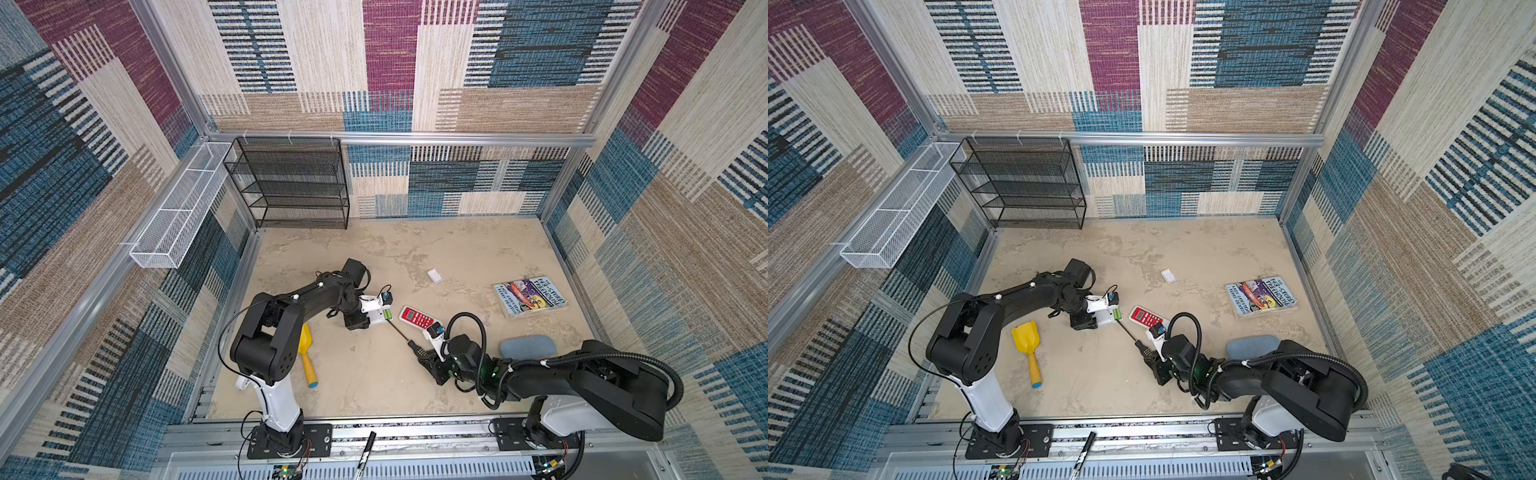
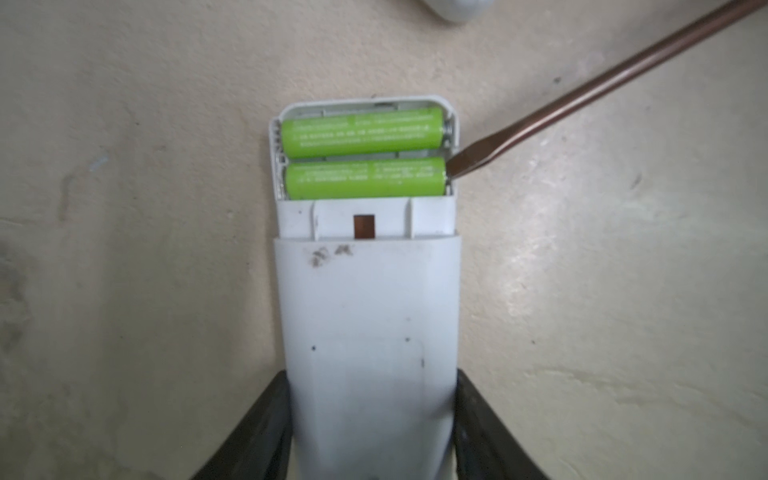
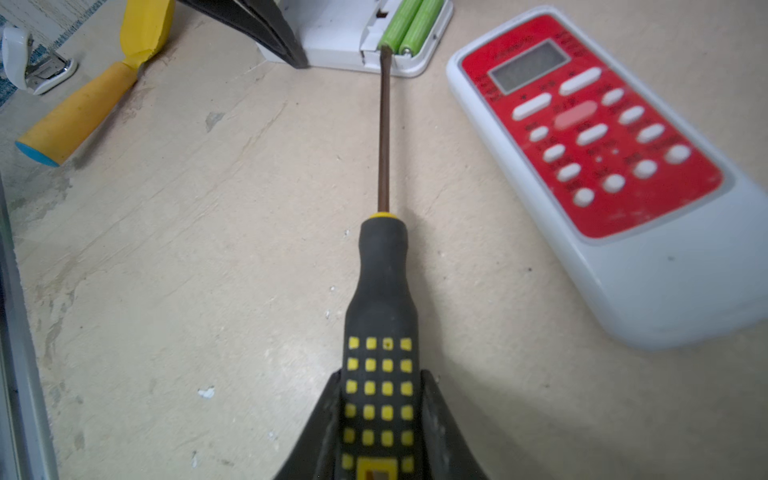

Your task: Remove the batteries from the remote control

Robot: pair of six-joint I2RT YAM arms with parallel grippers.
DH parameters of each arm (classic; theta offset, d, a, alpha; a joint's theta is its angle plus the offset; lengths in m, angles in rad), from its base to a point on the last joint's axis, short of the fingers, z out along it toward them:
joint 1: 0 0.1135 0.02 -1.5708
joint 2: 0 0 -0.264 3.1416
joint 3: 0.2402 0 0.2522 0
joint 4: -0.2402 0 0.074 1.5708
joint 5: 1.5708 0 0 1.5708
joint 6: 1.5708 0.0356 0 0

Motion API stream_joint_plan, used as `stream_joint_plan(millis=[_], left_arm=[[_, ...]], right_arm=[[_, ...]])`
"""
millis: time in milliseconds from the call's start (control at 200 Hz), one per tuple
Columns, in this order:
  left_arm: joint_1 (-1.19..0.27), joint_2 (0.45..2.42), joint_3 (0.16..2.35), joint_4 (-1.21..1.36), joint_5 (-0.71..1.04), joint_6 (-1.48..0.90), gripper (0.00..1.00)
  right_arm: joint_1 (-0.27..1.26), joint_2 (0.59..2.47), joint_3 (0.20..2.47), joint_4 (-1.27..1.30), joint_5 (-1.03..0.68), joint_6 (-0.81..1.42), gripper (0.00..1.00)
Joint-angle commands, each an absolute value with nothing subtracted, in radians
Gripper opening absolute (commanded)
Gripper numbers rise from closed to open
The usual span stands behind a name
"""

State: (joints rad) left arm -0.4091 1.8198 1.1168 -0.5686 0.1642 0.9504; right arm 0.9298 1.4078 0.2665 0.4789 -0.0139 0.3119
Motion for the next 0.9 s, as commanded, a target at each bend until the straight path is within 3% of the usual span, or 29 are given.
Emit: stream_joint_plan(millis=[0,891], left_arm=[[-0.411,1.841,1.106,-0.67,0.094,0.991,0.5],[-0.413,1.85,1.12,-0.701,0.118,0.98,0.5]], right_arm=[[0.925,1.428,0.273,0.584,0.06,0.327,0.0],[0.925,1.443,0.249,0.735,0.105,0.262,0.0]])
